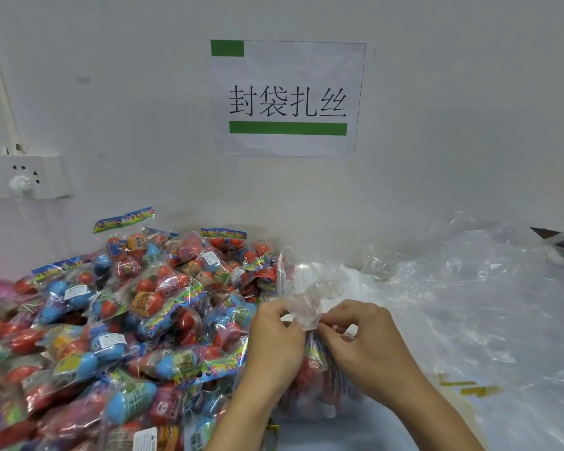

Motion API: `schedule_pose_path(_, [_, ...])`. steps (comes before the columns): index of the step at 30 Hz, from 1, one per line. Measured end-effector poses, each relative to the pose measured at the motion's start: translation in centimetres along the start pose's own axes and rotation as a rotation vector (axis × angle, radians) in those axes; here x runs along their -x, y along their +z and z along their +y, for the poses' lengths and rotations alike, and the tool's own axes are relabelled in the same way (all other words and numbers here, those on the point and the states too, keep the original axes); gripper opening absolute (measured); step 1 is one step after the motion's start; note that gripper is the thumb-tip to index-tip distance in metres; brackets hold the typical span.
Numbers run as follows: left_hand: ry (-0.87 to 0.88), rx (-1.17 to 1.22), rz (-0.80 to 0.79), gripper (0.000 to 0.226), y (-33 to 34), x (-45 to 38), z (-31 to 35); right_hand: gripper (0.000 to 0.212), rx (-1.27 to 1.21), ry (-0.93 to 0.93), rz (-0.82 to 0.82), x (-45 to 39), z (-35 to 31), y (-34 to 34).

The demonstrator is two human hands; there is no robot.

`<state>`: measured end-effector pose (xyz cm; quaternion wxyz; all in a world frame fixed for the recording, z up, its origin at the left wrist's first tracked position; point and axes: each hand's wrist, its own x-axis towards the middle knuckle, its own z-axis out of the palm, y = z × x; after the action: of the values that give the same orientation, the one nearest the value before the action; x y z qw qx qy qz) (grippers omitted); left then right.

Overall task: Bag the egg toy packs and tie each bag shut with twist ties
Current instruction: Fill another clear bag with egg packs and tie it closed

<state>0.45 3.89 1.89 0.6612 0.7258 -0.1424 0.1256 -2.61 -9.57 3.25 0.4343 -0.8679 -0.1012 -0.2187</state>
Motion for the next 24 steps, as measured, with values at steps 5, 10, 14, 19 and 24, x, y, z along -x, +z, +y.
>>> schedule_pose_path(5, [0.024,0.000,-0.017,0.016,0.3,0.3,0.5,0.021,0.048,-0.035,0.065,0.1,0.4,0.3])
schedule_pose_path(10, [0.059,0.007,0.008,0.019,0.6,0.2,0.2,0.009,0.014,-0.037,0.186,0.0,1.0,0.7])
schedule_pose_path(14, [0.079,0.010,0.019,0.020,0.9,0.2,0.1,0.014,-0.065,-0.029,0.167,-0.1,1.1,0.7])
schedule_pose_path(19, [0.096,0.066,-0.004,0.019,1.1,0.3,0.2,0.021,-0.145,0.064,0.101,-0.1,0.6,0.6])
schedule_pose_path(24, [0.088,0.094,-0.071,0.019,1.1,0.4,0.4,0.019,-0.197,0.221,0.003,-0.2,0.2,-0.1])
